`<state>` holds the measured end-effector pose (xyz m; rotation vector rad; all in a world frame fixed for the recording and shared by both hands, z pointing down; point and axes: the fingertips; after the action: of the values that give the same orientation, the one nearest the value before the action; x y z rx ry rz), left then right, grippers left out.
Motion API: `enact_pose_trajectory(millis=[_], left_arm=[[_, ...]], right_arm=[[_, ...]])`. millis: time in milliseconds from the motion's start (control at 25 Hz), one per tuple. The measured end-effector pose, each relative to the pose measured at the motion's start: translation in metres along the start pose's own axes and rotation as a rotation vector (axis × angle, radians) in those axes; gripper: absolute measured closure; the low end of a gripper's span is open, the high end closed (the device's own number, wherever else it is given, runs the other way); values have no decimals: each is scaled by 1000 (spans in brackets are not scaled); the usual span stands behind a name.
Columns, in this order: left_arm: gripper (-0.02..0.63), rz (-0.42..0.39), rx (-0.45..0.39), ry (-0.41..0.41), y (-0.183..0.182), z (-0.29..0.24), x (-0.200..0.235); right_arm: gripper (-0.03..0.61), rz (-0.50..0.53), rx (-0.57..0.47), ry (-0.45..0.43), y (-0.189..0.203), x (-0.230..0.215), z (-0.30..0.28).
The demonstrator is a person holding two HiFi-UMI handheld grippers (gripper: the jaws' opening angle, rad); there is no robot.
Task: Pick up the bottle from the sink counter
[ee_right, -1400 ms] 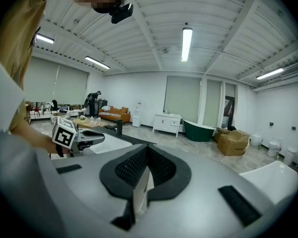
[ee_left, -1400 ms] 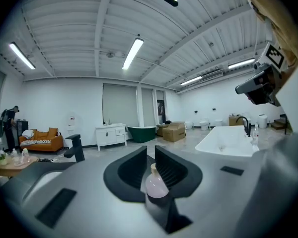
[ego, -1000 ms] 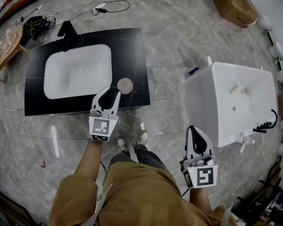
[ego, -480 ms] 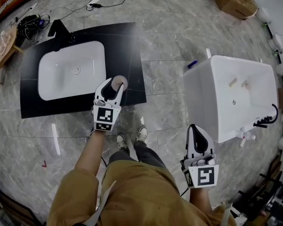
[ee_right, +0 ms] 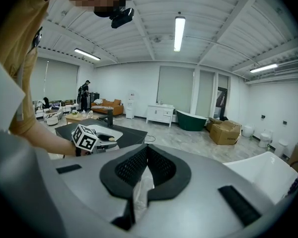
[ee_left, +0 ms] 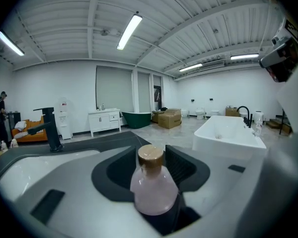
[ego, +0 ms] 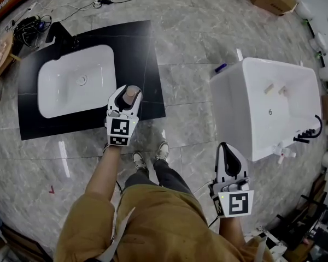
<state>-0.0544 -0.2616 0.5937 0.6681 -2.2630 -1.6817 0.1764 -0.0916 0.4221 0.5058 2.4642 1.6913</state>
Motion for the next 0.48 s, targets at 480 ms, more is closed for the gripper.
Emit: enact_pose_trajectory(millis=[480], left_arm=[[442, 17, -19, -21, 6, -15, 2]], right_arm=[[575, -3, 29, 13, 9, -6, -4]])
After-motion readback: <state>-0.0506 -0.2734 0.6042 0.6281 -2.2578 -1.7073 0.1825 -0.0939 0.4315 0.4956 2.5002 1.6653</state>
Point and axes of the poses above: the fingertips, and each gripper's own axes: z backward along the fingers, x to its left, y out of its underside
